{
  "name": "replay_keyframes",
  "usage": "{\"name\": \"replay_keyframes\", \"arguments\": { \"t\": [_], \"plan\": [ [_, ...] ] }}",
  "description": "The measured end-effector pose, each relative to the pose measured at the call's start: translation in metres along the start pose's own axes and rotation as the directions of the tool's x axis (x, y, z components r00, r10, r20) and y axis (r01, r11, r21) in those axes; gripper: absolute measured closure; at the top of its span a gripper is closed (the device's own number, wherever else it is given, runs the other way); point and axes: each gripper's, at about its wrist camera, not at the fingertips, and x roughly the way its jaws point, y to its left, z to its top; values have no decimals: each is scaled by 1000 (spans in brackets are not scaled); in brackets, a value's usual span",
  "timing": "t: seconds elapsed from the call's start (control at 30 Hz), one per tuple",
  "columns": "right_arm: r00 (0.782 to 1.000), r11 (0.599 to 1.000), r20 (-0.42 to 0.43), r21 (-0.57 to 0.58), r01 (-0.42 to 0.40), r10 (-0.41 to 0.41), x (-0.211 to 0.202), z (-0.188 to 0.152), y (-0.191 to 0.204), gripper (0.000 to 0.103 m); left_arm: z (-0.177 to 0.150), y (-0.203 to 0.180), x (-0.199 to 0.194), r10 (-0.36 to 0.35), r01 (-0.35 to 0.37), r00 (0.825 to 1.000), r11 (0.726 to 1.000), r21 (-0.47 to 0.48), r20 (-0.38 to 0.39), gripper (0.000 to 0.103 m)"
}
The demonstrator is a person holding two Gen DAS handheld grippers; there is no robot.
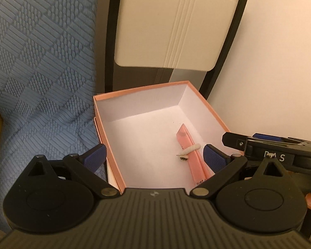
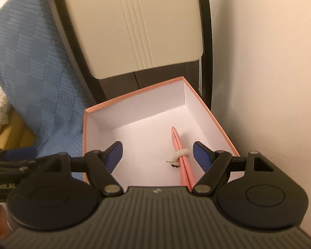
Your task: Organize objects
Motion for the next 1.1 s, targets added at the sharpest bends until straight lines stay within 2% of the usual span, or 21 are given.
{"name": "replay_keyframes", "arguments": {
  "t": [0.5,0.73,1.1],
  "plan": [
    [997,1000,80,-17,22,-20,-76,-34,51,27,-29,23,-83,-45,44,998,999,30,49,2],
    [994,999,106,12,32,-33,-106,-62,76,27,-49,35,-117,-61,58,996,997,46,64,2],
    [991,998,120,33,57,-61,-134,-105,99,27,-81,46,-144,-75,71,994,996,55,75,1]
  ]
}}
